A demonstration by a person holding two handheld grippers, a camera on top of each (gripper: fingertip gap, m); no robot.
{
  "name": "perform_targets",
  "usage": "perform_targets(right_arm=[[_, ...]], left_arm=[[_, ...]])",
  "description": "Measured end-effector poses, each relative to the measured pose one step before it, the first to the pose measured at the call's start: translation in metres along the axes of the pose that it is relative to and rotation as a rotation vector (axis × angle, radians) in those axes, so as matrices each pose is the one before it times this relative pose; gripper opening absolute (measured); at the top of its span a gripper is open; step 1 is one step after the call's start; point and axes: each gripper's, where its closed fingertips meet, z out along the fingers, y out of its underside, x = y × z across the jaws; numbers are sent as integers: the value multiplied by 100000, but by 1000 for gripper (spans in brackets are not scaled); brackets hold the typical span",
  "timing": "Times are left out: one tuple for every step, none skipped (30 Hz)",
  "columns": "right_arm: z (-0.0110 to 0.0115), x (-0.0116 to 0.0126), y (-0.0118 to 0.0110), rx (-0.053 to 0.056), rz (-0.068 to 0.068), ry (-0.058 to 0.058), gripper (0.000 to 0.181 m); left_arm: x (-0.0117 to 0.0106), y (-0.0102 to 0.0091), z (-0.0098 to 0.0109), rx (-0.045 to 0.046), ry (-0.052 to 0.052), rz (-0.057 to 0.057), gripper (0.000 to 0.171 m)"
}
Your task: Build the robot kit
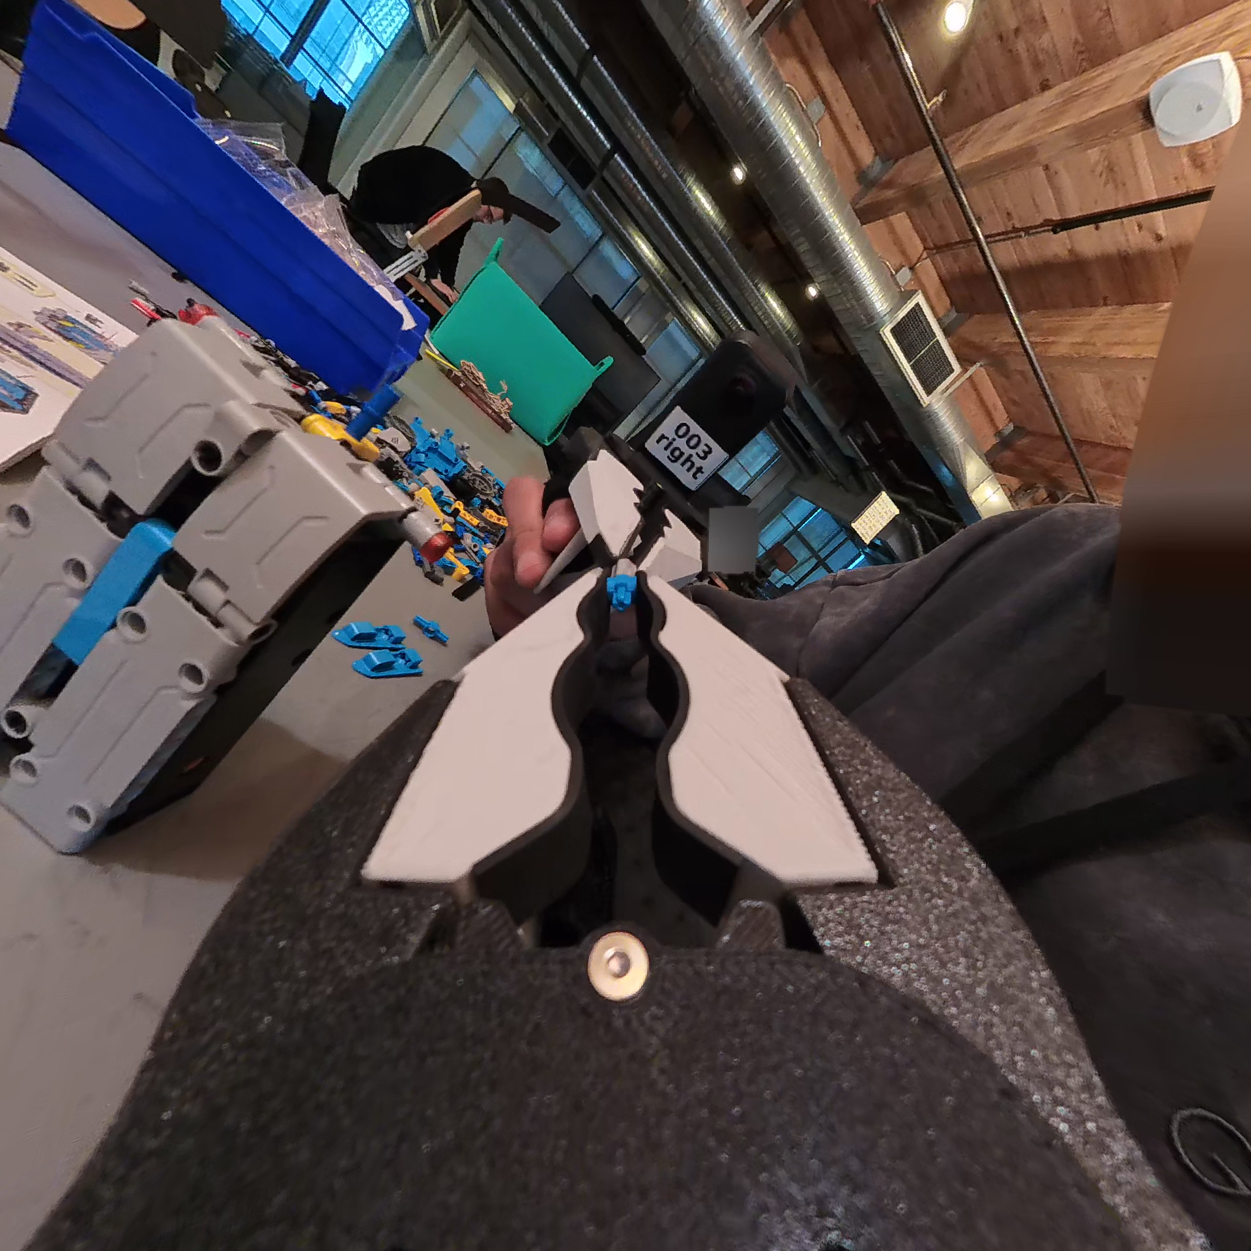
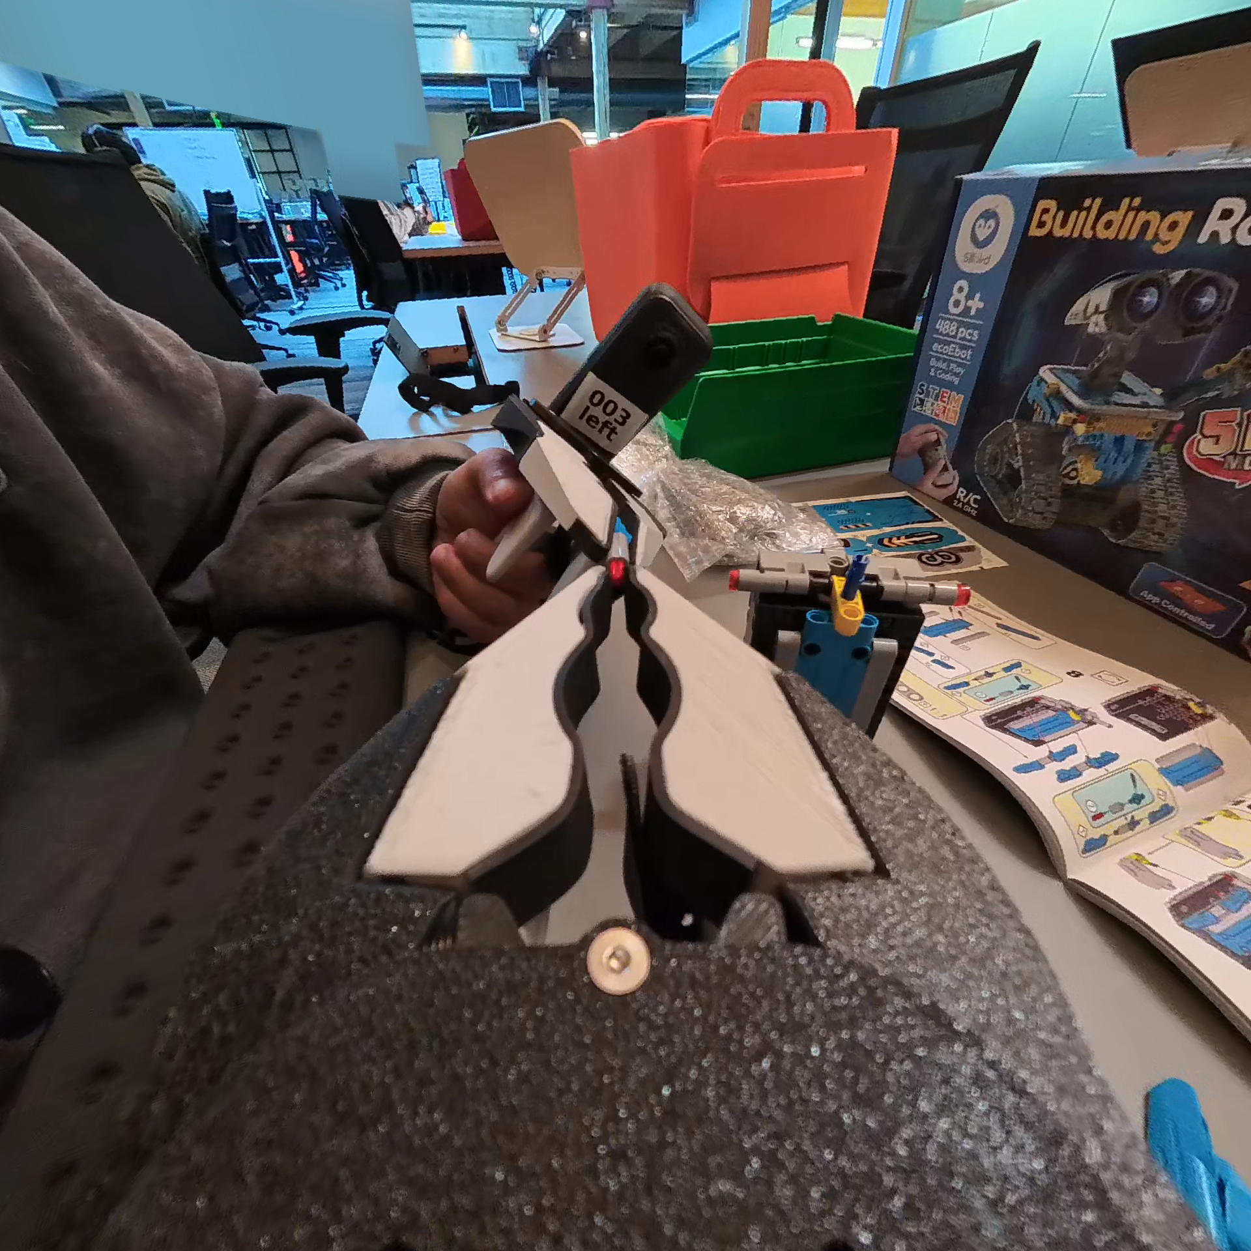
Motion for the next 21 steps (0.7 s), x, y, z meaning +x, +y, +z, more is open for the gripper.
perform_targets(right_arm=[[17,28,28,-217,31,440,3],[54,100,63,-447,369,649,3],[65,190,15,-181,433,1013,3],[-3,26,-188,952,428,-47,4],[-28,-85,-169,811,662,-834,4],[0,-38,-39,42,485,-470,4],[-10,0,32,75,-140,95,4],[-57,-116,-53,526,-440,-603,4],[-69,-121,-127,616,143,-725,4],[-41,-94,-19,-58,-11,-600,4],[-13,0,50,-133,-169,41,4],[5,24,46,-54,246,148,4],[3,1,3,36,187,-131,4],[-5,-77,-14,31,145,-567,4],[-16,-44,5,-56,360,-607,4],[-59,-31,57,-713,68,-560,4],[-51,13,106,-558,-1661,334,3],[-16,-42,124,-568,-1812,309,3],[-15,-46,-50,470,-257,-42,3],[63,-55,-102,796,152,-232,3],[34,-71,-80,284,-171,-255,3]], left_arm=[[-38,6,-20,-344,-428,506,6],[-138,-47,-38,-291,-1003,1262,6],[-98,-136,-32,470,-879,1366,6],[109,-123,-11,557,727,-188,6],[148,-62,0,92,1174,-1097,6],[27,-15,-34,-105,334,-253,6],[-4,33,-30,-244,63,20,6],[114,35,7,-192,858,-493,6],[149,9,23,-4,966,-584,6],[40,78,39,-473,171,-158,6],[-58,61,6,-321,-208,311,6],[-73,45,2,-262,-255,-59,6],[-18,58,25,-248,-5,-209,6],[31,63,34,-230,194,-25,6],[20,55,33,-227,-58,153,6],[-41,95,55,-504,-678,474,6],[-59,100,55,-503,-1078,672,6],[-38,80,27,-180,-791,1119,6],[79,-7,12,701,480,-344,6],[108,-71,-40,548,1073,-1123,6],[99,-28,-3,94,610,459,6]])
